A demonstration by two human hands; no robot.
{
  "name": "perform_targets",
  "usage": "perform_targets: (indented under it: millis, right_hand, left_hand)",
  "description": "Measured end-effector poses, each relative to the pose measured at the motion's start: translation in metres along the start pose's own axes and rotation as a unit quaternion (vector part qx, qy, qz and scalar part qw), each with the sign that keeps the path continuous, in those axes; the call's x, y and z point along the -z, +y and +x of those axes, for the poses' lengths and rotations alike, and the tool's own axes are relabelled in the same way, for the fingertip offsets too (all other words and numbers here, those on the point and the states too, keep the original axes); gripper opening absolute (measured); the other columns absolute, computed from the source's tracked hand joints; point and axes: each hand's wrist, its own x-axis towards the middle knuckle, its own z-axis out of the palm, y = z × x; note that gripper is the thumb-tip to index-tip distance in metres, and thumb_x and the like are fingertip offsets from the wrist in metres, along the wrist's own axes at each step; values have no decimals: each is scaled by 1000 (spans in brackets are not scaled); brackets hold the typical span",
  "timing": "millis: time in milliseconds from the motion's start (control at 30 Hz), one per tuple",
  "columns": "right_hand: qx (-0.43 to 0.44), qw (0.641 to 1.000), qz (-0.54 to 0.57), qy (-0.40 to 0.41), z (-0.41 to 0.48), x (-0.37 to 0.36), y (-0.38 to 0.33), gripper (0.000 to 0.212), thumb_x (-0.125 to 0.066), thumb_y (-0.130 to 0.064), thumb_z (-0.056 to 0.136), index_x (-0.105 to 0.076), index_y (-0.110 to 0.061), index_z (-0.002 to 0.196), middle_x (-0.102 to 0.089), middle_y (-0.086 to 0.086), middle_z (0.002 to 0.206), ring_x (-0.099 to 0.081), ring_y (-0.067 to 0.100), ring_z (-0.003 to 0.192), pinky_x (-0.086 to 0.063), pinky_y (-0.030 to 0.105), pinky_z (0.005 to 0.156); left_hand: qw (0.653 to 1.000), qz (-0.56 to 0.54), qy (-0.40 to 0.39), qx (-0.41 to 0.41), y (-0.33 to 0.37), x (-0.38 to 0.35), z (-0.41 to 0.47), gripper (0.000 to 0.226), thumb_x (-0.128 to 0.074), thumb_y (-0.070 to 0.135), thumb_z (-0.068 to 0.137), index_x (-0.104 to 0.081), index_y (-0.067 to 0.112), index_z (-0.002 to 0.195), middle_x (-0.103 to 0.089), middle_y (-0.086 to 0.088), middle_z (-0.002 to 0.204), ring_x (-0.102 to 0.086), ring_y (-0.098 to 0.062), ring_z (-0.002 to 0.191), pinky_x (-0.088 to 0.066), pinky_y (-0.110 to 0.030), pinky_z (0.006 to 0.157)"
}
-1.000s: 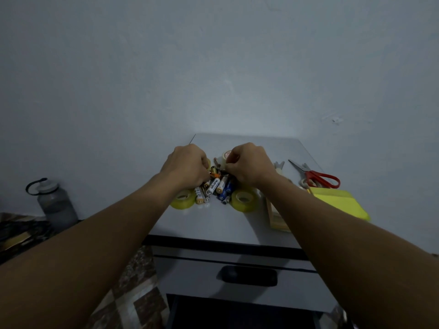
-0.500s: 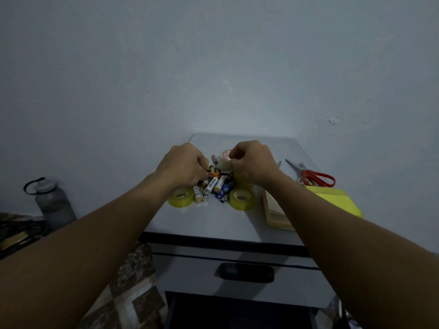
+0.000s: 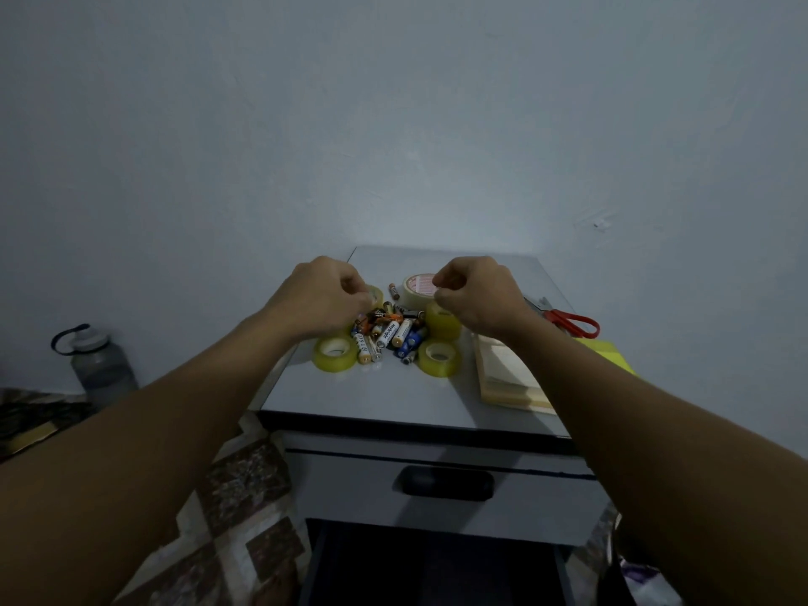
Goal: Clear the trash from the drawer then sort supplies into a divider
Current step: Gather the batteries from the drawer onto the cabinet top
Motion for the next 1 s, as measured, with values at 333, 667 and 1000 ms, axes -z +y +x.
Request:
perform_targets:
  millis: [333, 667, 1000]
  right_hand:
    - [18, 999, 27, 44, -67, 37, -25, 21, -63, -19, 90, -70, -18, 109, -70, -5, 99, -61, 4, 83, -41, 11, 65]
    - [-35, 997, 58, -32, -221, 21, -19, 21, -68, -23, 88, -65, -26, 108, -69, -12, 92, -63, 3, 78, -52, 24, 70]
    - [-106, 954, -15, -280, -358, -50, 11, 59, -71, -31, 81, -48, -28, 135, -58, -4, 127, -50, 16, 122, -41, 25, 102]
  left_hand:
    - [999, -41, 9, -25, 16, 24, -65, 14, -67, 31, 90, -73, 23, 100, -69, 10, 98, -59, 1, 84, -42, -17, 67]
    - [996, -70, -54, 5, 6, 5, -184, 25, -72, 31, 87, -70, 24, 111, -70, 9, 97, -63, -5, 84, -49, -19, 75]
    - [934, -1, -349, 76, -44, -84, -302, 78, -75, 57, 76, -41, 36, 142, -45, 12, 137, -42, -9, 124, -39, -28, 105]
